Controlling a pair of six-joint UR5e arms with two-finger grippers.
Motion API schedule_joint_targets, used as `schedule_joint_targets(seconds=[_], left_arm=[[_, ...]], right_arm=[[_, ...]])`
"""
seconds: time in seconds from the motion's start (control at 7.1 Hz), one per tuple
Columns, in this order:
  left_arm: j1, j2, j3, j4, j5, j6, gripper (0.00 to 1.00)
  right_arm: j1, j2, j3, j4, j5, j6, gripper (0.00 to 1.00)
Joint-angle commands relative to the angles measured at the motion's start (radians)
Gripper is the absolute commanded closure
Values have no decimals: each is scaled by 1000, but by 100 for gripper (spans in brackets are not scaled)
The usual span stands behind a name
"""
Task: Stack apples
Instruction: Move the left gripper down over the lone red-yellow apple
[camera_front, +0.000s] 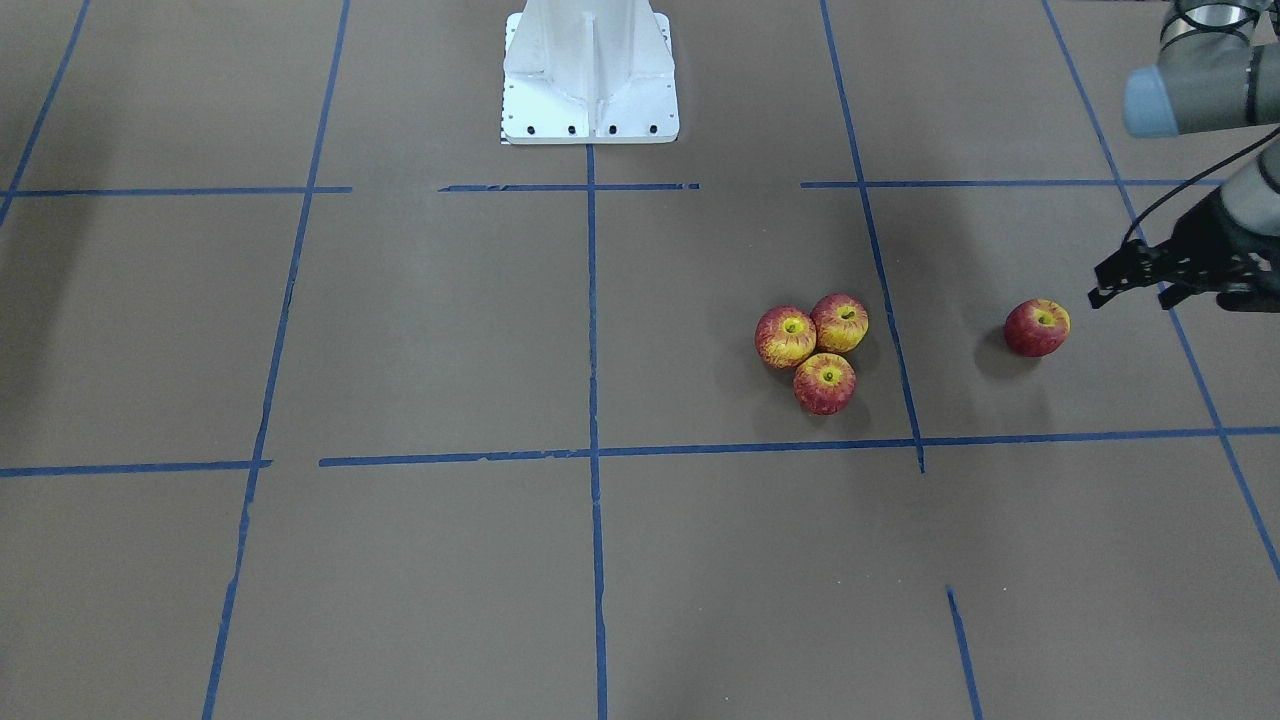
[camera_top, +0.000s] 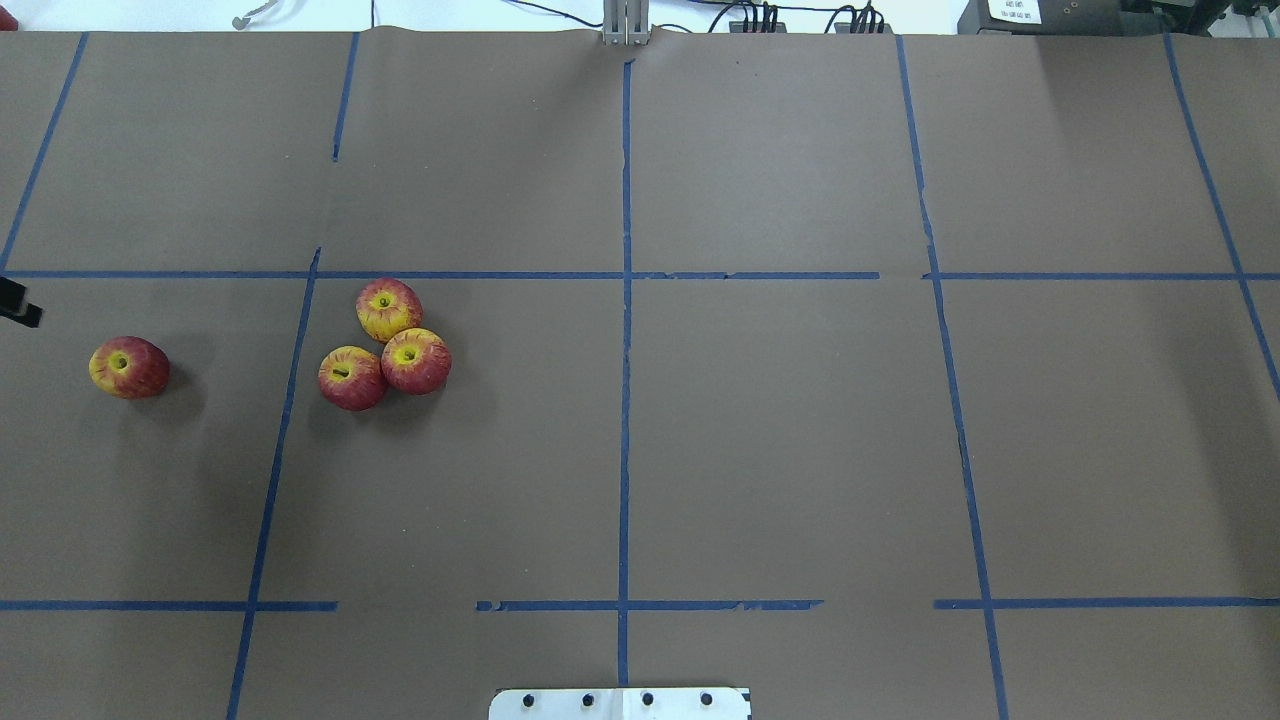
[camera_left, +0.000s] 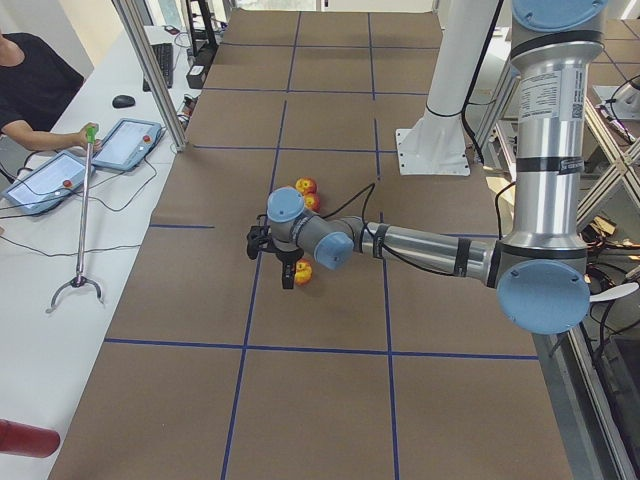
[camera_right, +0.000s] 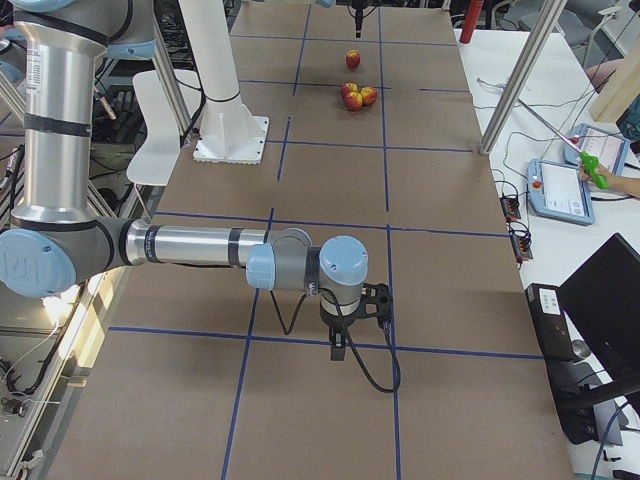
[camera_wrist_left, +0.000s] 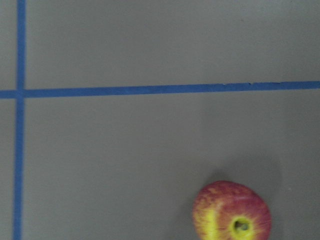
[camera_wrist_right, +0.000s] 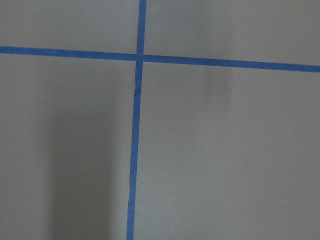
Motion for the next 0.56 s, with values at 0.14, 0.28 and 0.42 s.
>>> schedule_joint_targets(seconds=[0.14, 0.28, 0.42], left_arm=[[132, 1, -30, -38, 169, -196, 0], [155, -4, -17, -38, 183, -190, 0], [162, -6, -17, -36, 216, -186, 0]], right_arm=[[0, 0, 0, 0, 0, 0, 0], [0, 0, 0, 0, 0, 0, 0], [0, 0, 0, 0, 1, 0, 0]])
